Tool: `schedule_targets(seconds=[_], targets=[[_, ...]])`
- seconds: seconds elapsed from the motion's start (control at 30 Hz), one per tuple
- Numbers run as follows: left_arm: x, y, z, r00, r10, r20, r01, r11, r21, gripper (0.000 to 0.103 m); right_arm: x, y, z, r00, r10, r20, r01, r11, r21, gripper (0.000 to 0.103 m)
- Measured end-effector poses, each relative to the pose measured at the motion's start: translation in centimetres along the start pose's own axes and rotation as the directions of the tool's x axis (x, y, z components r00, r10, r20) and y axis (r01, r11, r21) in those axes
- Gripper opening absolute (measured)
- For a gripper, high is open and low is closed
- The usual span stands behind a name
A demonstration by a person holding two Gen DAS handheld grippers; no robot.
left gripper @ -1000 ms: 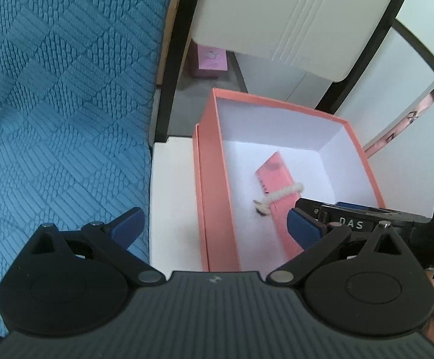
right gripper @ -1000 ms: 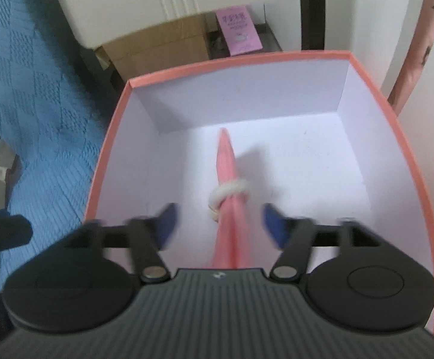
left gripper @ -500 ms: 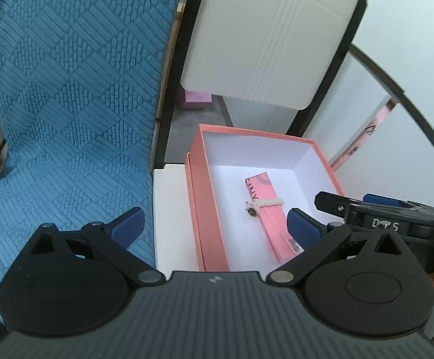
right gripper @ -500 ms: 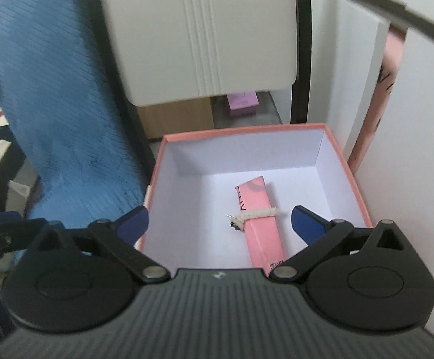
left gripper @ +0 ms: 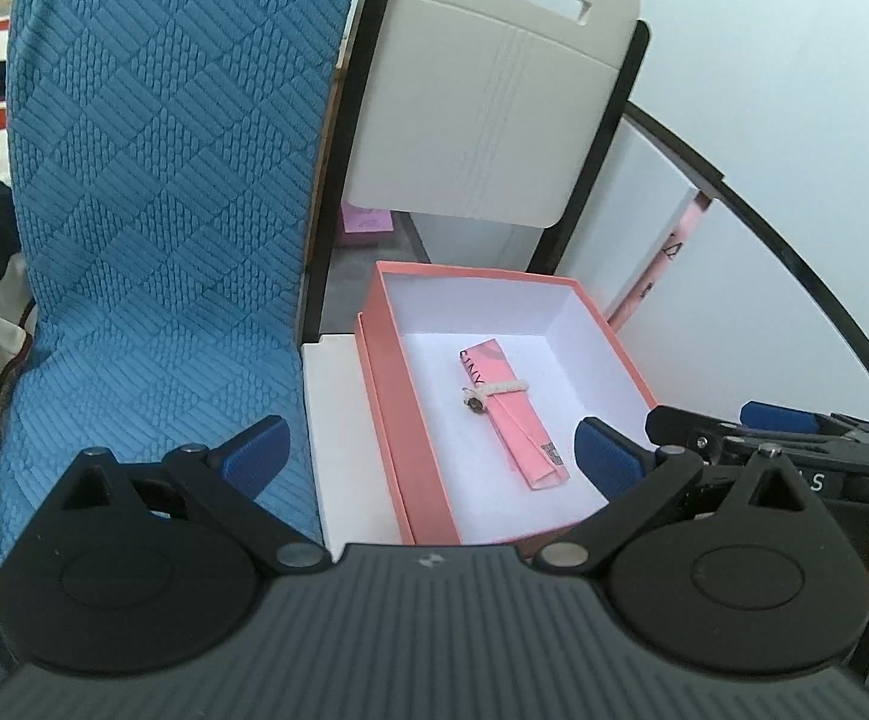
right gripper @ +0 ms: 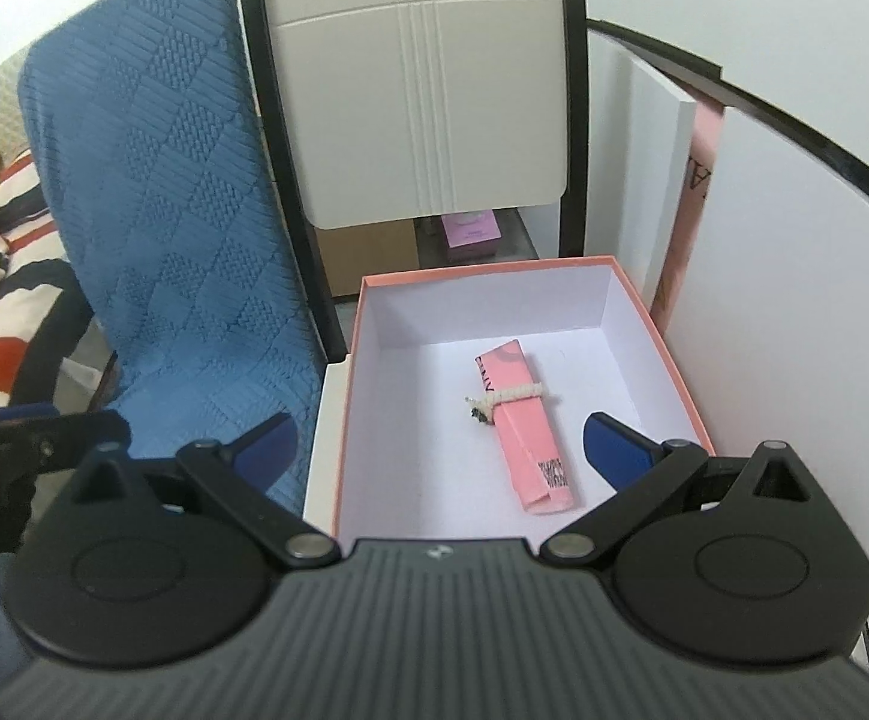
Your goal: Organize objects
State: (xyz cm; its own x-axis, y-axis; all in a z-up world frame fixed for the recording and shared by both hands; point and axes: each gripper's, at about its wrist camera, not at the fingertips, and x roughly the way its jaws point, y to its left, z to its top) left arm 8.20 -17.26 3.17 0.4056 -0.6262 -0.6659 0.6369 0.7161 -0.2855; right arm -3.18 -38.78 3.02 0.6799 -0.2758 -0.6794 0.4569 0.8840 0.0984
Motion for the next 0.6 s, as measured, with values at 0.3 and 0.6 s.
schedule_targets(seconds=[0.3, 0.6], targets=[[-2.4, -0.1, -1.6, 1.0, -0.006, 0.023, 0.005, 1.0, 0.026, 0.103, -3.9, 0.9, -1.6, 0.999, -0.028, 0.036, 0.027, 0.999, 0.017, 0.103], [-3.6, -0.7, -3.4, 1.0, -0.001, 0.025, 0.0, 0.999, 0.032, 0.103, -5.3, 1.2, -3.8, 0.999, -0.031, 0.014, 0.03, 0.999, 0.026, 0.103]])
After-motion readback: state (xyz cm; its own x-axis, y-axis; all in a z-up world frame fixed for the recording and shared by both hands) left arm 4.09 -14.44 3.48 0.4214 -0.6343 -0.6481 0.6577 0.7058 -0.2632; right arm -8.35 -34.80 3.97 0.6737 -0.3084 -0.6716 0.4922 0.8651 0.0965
